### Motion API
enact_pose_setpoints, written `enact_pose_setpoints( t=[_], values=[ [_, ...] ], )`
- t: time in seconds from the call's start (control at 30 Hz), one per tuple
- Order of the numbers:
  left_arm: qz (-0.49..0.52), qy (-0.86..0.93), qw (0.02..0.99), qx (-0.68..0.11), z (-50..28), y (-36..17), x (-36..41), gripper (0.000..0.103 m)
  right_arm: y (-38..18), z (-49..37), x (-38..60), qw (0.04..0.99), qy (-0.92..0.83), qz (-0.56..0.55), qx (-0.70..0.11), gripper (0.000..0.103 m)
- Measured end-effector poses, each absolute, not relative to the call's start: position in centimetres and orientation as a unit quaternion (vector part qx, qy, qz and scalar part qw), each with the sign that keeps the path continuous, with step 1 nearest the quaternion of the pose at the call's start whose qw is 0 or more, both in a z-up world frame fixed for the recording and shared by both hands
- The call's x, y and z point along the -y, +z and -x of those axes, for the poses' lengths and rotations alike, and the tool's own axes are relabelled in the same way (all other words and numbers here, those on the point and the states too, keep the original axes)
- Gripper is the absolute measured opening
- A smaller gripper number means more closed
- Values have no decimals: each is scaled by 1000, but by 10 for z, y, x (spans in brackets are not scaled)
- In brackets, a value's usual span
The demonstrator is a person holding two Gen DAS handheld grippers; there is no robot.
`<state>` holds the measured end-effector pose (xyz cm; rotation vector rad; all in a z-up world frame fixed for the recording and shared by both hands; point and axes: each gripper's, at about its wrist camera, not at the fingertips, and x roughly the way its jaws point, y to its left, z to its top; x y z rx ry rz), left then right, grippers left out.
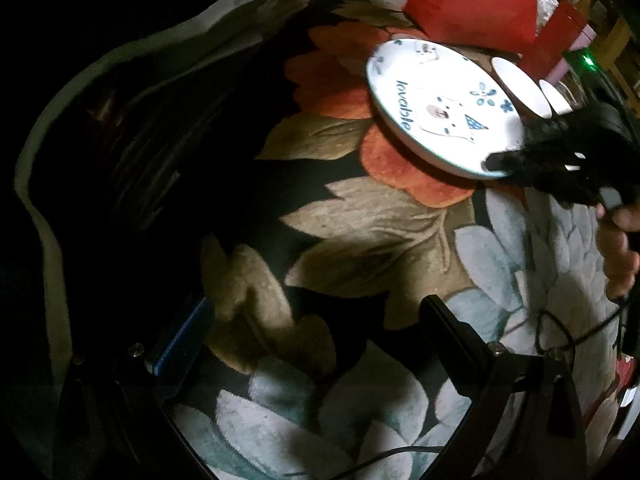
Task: Organize plates and bowls
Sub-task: 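Move both tools toward the smaller bear plate beside the bowls, then grasp the rim of the smaller bear plate with the right gripper, then lift the smaller bear plate with the right gripper toward the plate stack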
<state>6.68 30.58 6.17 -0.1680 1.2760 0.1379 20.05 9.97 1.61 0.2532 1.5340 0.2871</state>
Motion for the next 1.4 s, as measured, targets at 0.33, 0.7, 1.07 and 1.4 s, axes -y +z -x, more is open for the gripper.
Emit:
enact_pose_setpoints(
  t=[0.33,0.7,1.07,1.4],
  values=[
    [111,55,791,-600,-70,55,-308,102,18,-147,-89,643,244,50,-724,22],
    [107,15,785,-610,-91,40,-264,85,37,-121,-47,672,267,49,-689,25],
    [89,10,781,-618,-108,25,-247,30,18,-136,-48,701,201,16,-684,33],
    [123,-3,774,-621,-110,22,-251,34,16,-133,-47,720,177,4,-671,45]
  ],
)
